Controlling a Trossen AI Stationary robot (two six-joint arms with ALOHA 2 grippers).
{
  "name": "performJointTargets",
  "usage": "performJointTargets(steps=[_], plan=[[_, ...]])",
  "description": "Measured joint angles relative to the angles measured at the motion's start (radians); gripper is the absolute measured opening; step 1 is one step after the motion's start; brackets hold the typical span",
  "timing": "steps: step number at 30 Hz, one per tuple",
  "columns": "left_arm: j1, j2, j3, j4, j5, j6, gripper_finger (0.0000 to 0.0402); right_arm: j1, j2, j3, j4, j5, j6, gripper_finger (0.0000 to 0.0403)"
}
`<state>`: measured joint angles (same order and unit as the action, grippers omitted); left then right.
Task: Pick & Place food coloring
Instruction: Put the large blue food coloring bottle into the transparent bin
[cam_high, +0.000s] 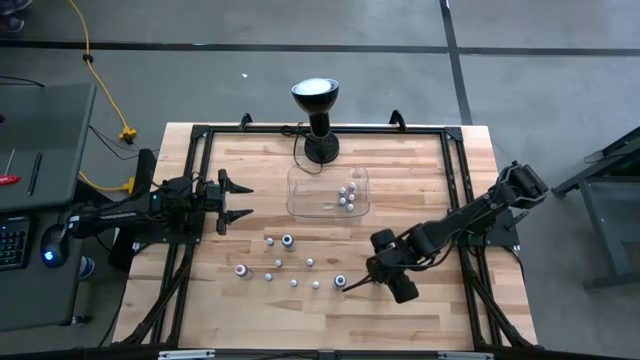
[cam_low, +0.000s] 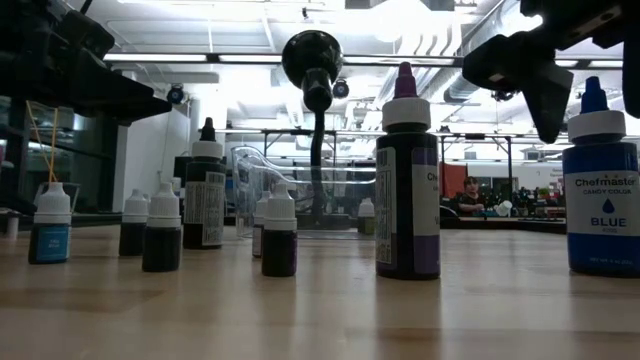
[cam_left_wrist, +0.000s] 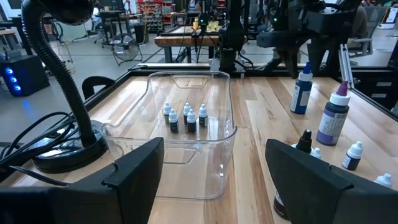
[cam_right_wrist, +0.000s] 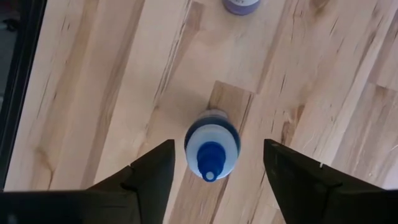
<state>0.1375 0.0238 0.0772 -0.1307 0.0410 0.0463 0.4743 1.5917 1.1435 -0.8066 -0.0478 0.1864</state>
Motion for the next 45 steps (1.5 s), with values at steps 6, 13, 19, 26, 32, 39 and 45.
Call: performJointTargets(steps=[6,13,19,26,32,39,45], plan=[[0.0,0.0,0.0,0.0,0.0,0.0,0.0278,0.0,0.0,-0.009,0.012,-0.026,0.006,0.0195],[0.0,0.0,0.0,0.0,0.0,0.0,0.0278,0.0,0.001,-0.022,0.025,-0.026,0.022,0.0181],[0.0,0.0,0.0,0.0,0.0,0.0,0.0278,0.0,0.001,-0.022,0.047,-0.023,0.034,0.0178],[0.0,0.0,0.0,0.0,0.0,0.0,0.0278,0.0,0.001,-0.022,0.04,-0.034,0.043,0.0144],[0.0,0.0,0.0,0.0,0.0,0.0,0.0278,0.0,0.001,-0.022,0.04,-0.034,0.042,0.0117],[0.0,0.0,0.0,0.0,0.0,0.0,0.0278,-0.006,0.001,-0.017,0.039,-0.033,0.112,0.0111],[0.0,0.0,0.0,0.0,0.0,0.0,0.0278,-0.017,0.001,0.036,-0.001,-0.012,0.127,0.011]])
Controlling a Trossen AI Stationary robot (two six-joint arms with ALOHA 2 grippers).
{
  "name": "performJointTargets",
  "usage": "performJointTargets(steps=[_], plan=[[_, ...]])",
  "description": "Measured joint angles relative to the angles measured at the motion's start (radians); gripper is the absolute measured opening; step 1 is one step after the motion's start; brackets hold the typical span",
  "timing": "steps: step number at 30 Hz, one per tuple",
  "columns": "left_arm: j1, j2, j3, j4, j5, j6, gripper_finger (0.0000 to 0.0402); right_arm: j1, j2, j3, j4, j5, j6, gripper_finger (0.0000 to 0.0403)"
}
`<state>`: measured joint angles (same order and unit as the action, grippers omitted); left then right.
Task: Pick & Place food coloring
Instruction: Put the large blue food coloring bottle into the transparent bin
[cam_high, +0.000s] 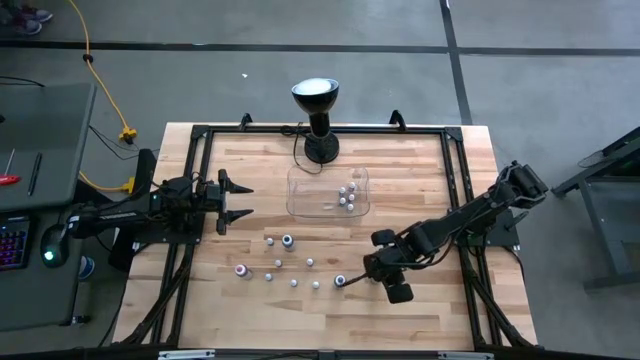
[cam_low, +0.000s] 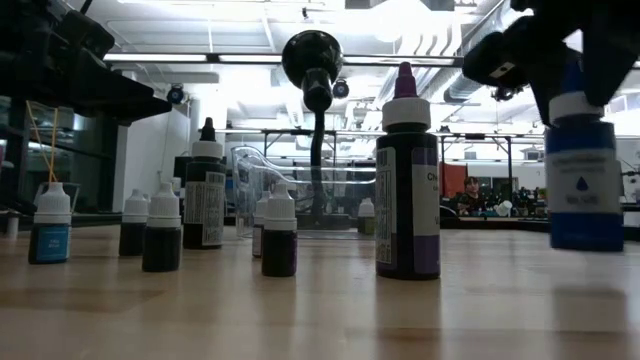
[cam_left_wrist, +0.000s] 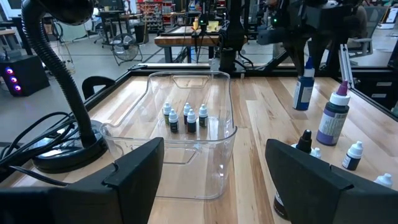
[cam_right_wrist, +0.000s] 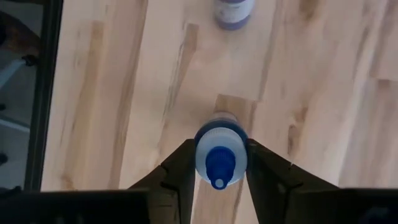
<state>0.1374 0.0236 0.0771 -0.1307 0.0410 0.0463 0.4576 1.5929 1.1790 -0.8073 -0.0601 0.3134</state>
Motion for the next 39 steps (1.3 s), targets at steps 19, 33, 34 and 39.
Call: performJointTargets(steps=[19,33,34,39], plan=[[0.0,0.0,0.0,0.0,0.0,0.0,0.0278,-0.164,-0.001,0.478,-0.318,0.118,-0.019,0.0108],[0.0,0.0,0.0,0.0,0.0,0.0,0.0278,-0.36,0.223,0.772,-0.324,0.245,-0.108,0.0107],[0.0,0.0,0.0,0.0,0.0,0.0,0.0278,-0.376,0.249,0.795,-0.324,0.245,-0.11,0.0107],[0.0,0.0,0.0,0.0,0.0,0.0,0.0278,-0.46,0.366,0.88,-0.324,0.224,-0.091,0.0107]])
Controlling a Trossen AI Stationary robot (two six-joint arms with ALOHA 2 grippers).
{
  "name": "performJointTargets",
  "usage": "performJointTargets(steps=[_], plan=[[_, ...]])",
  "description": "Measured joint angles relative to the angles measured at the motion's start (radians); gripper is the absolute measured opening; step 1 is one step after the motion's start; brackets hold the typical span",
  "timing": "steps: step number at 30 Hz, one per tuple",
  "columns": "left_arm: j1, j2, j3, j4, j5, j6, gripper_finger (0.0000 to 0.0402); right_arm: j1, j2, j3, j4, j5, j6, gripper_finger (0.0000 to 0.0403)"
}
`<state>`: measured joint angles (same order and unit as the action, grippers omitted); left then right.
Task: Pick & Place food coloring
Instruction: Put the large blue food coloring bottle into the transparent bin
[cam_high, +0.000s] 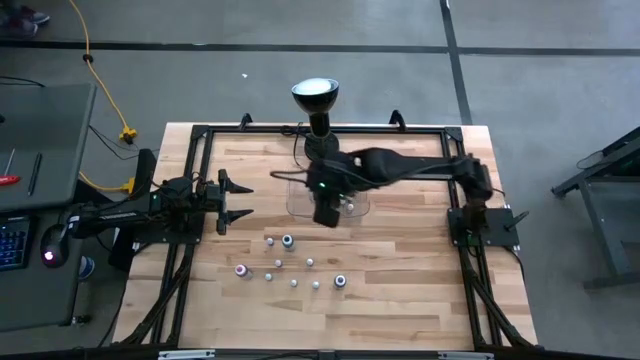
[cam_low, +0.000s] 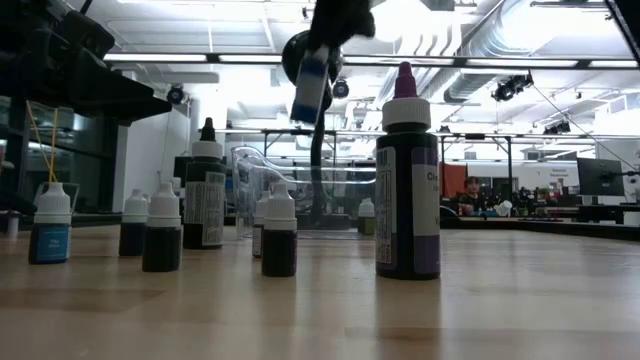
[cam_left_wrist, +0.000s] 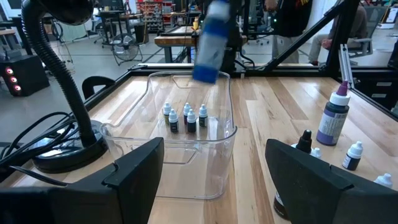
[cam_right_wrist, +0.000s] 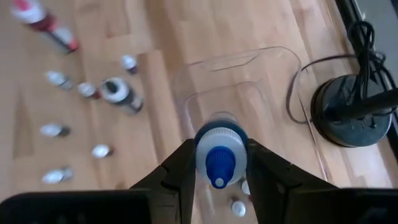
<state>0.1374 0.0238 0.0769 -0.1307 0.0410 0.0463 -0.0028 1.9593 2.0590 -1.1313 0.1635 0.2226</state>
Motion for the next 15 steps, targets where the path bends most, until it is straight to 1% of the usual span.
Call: performJointTargets(steps=[2,7,15], plan=[[0.0,0.0,0.0,0.0,0.0,0.0,0.0278,-0.032,0.042,0.017,0.0,-0.017,0.012,0.0107],[0.0,0.0,0.0,0.0,0.0,0.0,0.0278,-0.097,0.114,0.02,-0.005,-0.02,0.044,0.0107],[0.0,0.0,0.0,0.0,0.0,0.0,0.0278,-0.17,0.171,0.021,-0.011,-0.021,0.114,0.0107]])
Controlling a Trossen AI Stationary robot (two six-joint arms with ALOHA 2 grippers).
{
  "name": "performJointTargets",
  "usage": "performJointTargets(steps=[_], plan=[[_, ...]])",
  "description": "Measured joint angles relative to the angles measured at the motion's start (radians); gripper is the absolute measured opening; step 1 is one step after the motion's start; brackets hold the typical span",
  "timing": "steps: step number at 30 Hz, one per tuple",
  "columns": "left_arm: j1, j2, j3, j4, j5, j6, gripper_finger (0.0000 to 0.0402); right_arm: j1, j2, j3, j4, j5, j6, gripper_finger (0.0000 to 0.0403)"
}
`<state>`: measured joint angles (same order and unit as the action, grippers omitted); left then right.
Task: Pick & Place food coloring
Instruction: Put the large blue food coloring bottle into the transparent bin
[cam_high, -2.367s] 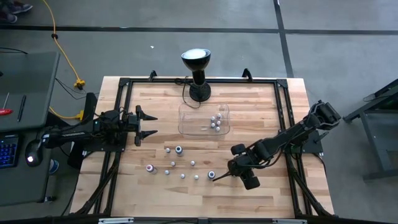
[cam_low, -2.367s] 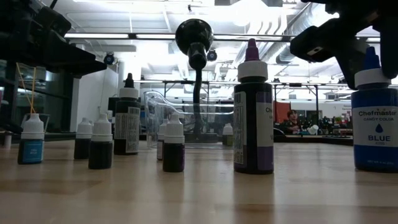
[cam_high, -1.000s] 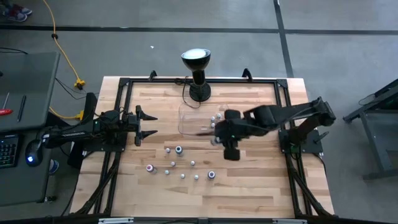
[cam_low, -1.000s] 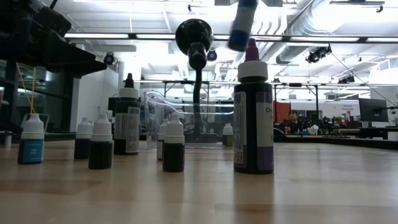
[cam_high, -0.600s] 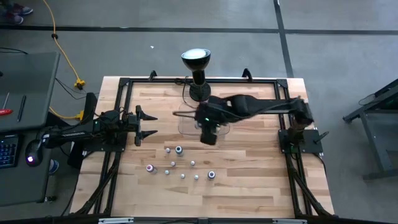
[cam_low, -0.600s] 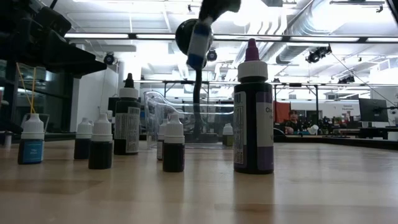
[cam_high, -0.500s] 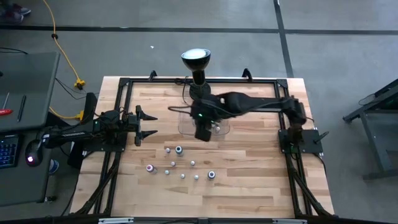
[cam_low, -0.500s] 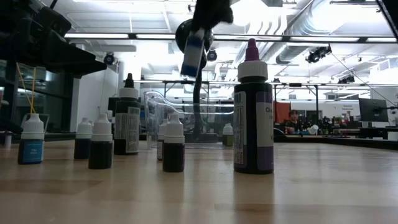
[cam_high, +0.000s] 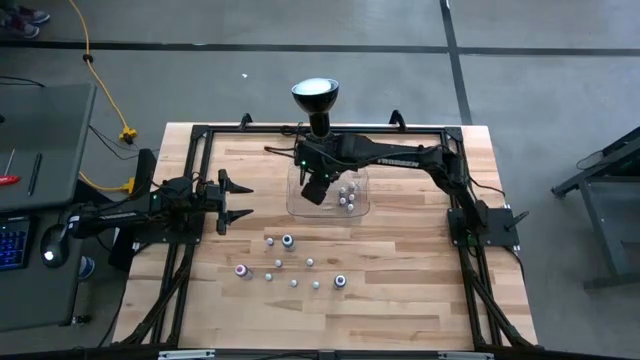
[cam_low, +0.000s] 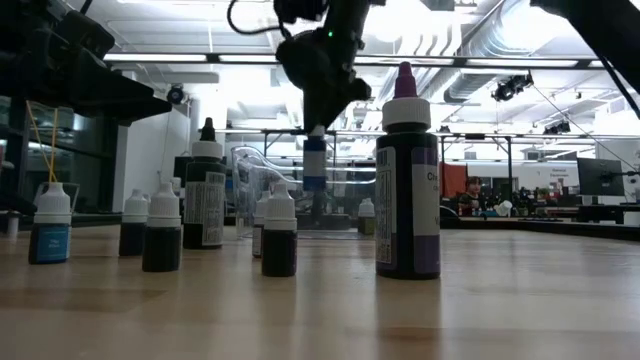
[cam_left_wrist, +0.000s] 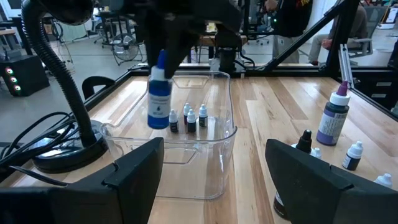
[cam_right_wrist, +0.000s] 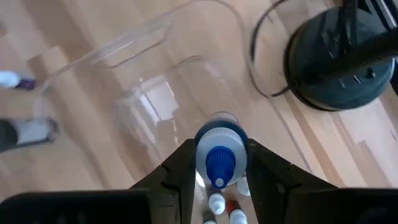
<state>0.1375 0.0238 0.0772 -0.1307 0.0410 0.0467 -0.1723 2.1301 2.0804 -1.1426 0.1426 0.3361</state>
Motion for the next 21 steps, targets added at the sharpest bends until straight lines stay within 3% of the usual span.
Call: performJointTargets(steps=[21], plan=[[0.0,0.0,0.0,0.0,0.0,0.0,0.0278,-0.051,0.012,0.0,-0.098,0.005,0.288,0.0107]])
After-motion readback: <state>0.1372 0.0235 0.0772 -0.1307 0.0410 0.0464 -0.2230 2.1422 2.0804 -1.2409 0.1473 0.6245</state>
